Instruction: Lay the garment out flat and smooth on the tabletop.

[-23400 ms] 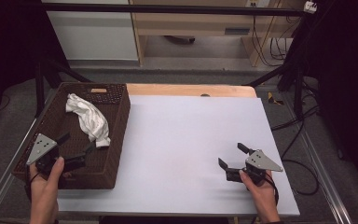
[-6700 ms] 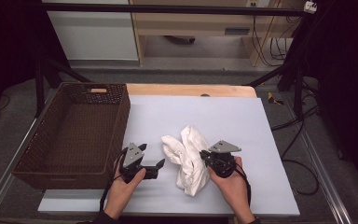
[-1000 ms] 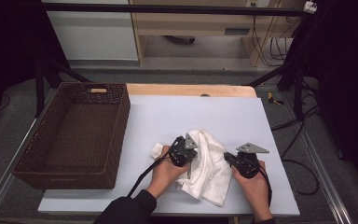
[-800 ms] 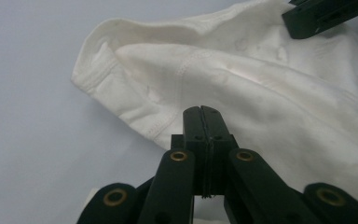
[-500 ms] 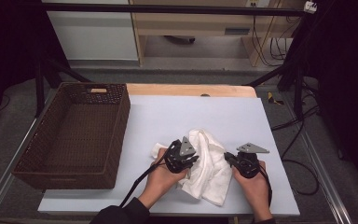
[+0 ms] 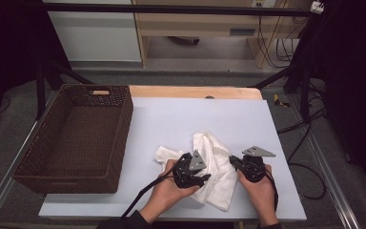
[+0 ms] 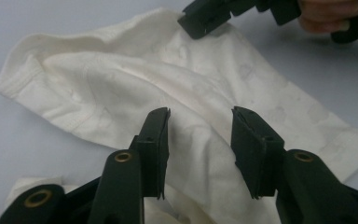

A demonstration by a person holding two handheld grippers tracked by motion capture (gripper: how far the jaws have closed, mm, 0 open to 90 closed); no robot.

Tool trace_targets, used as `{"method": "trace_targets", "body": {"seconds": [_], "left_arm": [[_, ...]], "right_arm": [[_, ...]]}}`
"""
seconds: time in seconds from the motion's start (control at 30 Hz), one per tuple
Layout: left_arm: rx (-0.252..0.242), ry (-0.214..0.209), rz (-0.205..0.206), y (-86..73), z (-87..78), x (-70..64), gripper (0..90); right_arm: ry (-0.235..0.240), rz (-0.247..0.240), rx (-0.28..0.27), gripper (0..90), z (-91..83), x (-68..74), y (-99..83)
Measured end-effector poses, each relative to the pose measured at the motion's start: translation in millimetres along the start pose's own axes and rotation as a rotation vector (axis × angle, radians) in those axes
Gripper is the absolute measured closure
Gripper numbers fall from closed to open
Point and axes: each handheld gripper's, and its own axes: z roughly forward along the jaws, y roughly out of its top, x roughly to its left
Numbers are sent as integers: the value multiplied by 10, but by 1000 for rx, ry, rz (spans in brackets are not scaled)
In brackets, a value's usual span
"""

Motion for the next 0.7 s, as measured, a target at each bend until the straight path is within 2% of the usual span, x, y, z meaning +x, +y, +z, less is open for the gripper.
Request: {"method": "trace_targets", "body": {"seconds": [0.13,0.23,0.47,0.57,0.7], "left_arm": [[6,-2,-7,-17,-2,28,780],[10,-12,-9,-20,-18,56,842],[-28,36,-4,-4,-115,99,857],[-35,34,-18,-6,-161,142,856],[-54,54,-33,-21,-243,209,857]], "right_arm": [[0,0,1,876,0,-2,0],[0,0,1,876,2,-1,0],[-2,-2,4,880,4,-2,0],[-15,-7,17,884,10,-6,-3],[-37,-14,41,888,16,-18,-7]]}}
